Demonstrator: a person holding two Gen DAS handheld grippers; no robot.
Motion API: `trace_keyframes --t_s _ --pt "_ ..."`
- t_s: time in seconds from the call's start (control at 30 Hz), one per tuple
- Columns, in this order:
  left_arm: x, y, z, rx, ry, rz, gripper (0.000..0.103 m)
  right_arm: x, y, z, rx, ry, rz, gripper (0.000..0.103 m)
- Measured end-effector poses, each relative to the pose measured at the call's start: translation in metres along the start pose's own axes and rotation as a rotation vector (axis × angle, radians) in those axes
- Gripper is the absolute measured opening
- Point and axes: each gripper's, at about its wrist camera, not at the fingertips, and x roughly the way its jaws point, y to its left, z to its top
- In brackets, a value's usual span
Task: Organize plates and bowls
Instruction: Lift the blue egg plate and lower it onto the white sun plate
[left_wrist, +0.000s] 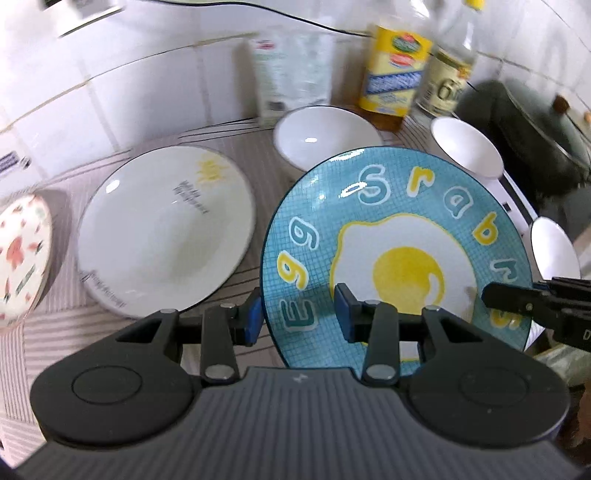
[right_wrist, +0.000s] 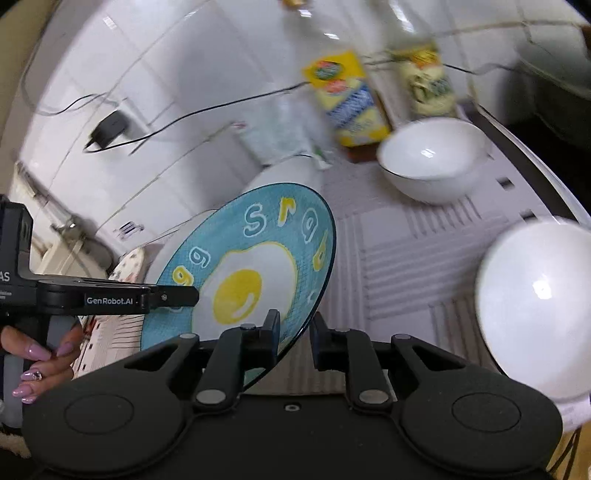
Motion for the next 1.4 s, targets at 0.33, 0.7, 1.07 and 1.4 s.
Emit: trace_keyframes --t_s 0.33,0.7,1.07,1.4 --pt "-0.032 0.061 -0.019 -0.162 -0.056 0.087 0.038 0.027 0.052 0.031 -0.136 0.065 0.13 0.022" --pt "-0.011 0.139 -0.023 -0.353 0.019 0.147 0.038 0.108 0.095 0.054 -0.224 0.167 0.24 0.022" --pt "0.025 0.173 -0.018 -0.417 0.094 0.155 0.038 0.171 0.111 0.081 -0.254 0.209 0.275 0.022" --pt "0.036 0.176 0.002 -0.372 0.164 0.224 0.038 0.198 0.114 0.096 -0.257 0.224 0.241 0.022"
